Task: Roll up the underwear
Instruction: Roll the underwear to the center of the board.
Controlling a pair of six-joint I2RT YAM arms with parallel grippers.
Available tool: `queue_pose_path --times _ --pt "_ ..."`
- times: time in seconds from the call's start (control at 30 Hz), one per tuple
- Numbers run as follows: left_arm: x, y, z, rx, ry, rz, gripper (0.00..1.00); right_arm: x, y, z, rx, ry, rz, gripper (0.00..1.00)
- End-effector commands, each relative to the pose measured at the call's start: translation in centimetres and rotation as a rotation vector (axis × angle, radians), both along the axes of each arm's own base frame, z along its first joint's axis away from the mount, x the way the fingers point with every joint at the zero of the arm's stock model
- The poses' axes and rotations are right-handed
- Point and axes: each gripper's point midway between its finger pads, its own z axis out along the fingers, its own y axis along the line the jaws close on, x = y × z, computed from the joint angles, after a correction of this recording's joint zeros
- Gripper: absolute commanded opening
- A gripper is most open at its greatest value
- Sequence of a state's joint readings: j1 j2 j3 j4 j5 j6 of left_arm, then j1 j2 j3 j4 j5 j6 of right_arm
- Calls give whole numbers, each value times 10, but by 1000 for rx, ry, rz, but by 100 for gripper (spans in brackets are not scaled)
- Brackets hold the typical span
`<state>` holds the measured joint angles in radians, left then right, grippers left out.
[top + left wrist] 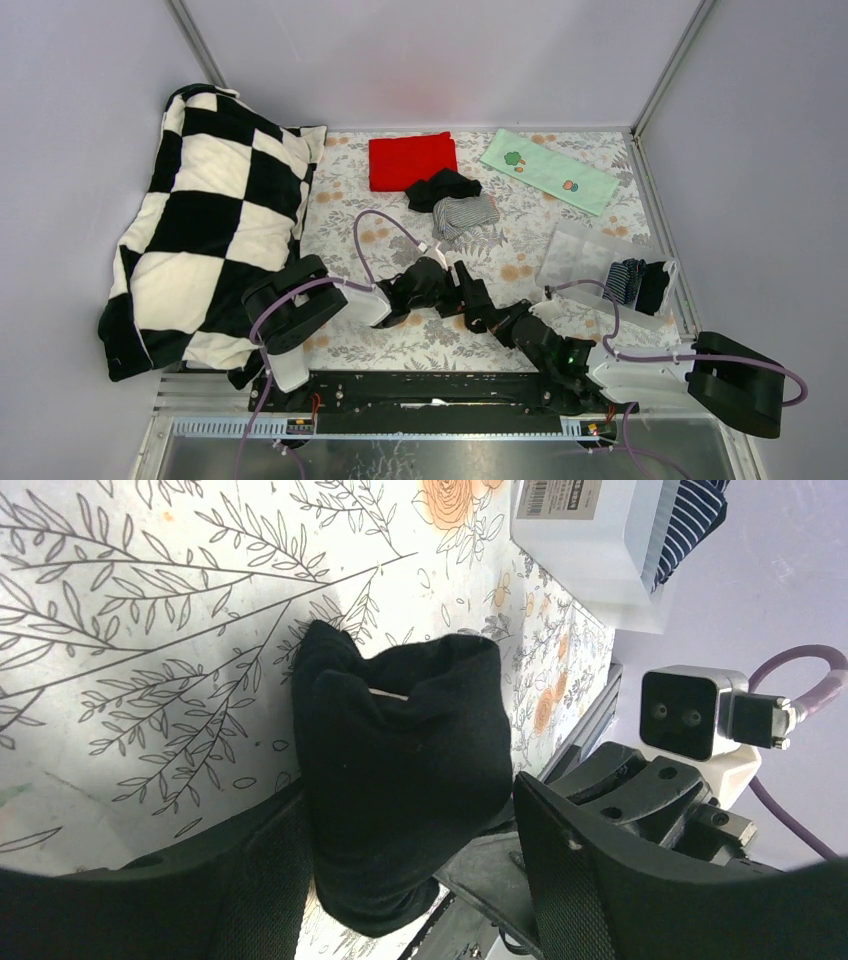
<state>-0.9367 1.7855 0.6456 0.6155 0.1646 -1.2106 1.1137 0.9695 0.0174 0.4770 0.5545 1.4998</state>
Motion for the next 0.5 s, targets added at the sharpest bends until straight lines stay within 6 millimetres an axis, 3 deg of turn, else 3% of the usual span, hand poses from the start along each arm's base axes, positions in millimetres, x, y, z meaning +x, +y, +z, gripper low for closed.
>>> queue_pose_path --times 0.0,0.27,0.47 --pt "2 -4 -12 24 -2 7 74 -25 -23 -49 -174 98 76 0" --pt "4 -7 -13 24 -1 9 70 -27 -24 -51 -184 104 86 0" --pt "4 -10 -12 9 -11 -1 51 -29 -26 -52 -200 101 102 2"
